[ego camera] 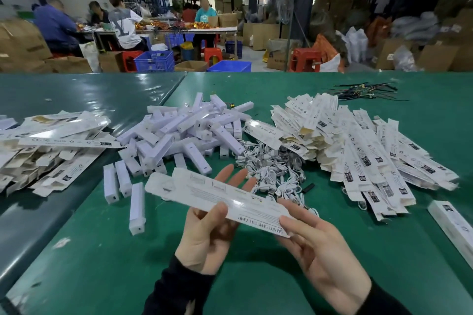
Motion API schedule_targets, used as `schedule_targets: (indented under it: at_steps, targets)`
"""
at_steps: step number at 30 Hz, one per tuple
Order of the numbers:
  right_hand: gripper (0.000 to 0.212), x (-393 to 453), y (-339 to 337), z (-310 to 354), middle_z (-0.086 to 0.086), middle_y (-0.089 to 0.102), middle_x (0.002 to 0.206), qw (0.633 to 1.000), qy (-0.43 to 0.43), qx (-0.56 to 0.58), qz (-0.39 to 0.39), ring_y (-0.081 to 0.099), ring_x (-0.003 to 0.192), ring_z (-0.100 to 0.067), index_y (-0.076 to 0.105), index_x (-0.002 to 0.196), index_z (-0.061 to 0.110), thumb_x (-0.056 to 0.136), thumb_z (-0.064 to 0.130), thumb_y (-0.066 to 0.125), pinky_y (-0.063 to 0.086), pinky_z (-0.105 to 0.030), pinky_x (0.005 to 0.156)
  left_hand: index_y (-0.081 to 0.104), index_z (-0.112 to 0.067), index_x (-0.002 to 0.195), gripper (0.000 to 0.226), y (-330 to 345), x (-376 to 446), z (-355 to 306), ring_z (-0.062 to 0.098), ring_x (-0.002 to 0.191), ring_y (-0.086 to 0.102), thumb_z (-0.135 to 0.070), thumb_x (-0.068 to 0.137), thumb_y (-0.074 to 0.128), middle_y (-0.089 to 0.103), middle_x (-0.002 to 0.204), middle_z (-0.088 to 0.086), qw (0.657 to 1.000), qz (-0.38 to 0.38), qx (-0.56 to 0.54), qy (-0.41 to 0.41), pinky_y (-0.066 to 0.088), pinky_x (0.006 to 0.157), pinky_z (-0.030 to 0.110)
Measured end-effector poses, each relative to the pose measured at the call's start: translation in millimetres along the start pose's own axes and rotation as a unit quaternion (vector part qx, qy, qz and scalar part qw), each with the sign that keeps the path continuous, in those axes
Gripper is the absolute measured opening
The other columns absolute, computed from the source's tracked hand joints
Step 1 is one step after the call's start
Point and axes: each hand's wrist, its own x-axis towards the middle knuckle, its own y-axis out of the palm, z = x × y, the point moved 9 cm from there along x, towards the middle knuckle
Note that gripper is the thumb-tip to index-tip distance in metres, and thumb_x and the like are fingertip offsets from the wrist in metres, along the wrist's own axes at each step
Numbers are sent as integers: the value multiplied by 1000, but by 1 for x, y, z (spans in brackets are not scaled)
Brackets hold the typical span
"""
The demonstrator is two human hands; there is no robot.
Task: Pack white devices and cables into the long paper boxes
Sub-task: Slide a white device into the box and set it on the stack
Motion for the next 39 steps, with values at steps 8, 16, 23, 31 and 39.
schedule_targets:
  at_steps: [8, 16, 23, 31, 39]
  targets:
    - [37, -5, 3, 5, -9, 74, 78, 980, 22, -192, 37, 70, 63, -19, 78, 82, 6, 55, 31, 80, 52, -20, 49, 77, -11, 93, 53, -28, 5, -8, 27, 92, 73, -35, 48, 93, 73, 103, 16, 988, -124, 85, 31, 59, 63, 28]
    - [38, -8, 5, 38, -9, 76, 88, 958, -133, -251, 24, 70, 75, -14, 79, 90, 19, 63, 45, 71, 54, -20, 62, 78, -5, 77, 32, -20, -4, 15, 20, 57, 70, -19, 50, 85, 74, 77, 17, 960, -107, 250, -61, 54, 50, 25]
    - [32, -7, 10, 38, -10, 76, 92, 962, -155, -220, 43, 72, 79, -18, 78, 94, 18, 62, 23, 77, 56, -22, 66, 79, -13, 85, 31, 6, -13, 39, 21, 70, 71, -26, 57, 82, 75, 84, 17, 932, 6, 354, -81, 55, 62, 26]
    - [53, -4, 3, 35, -13, 75, 98, 972, -115, -199, 45, 71, 85, -19, 60, 120, 21, 69, 25, 73, 57, -29, 73, 66, 0, 84, 40, 1, -11, 47, 21, 57, 64, -31, 63, 81, 69, 75, 18, 947, -6, 293, -133, 52, 51, 26]
    - [53, -4, -3, 37, -19, 73, 95, 974, -127, -187, 6, 71, 78, -24, 58, 119, 21, 68, 24, 73, 60, -33, 67, 65, -20, 66, 26, 2, -12, 48, 20, 55, 62, -39, 60, 83, 69, 72, 15, 927, -2, 360, -108, 45, 43, 22]
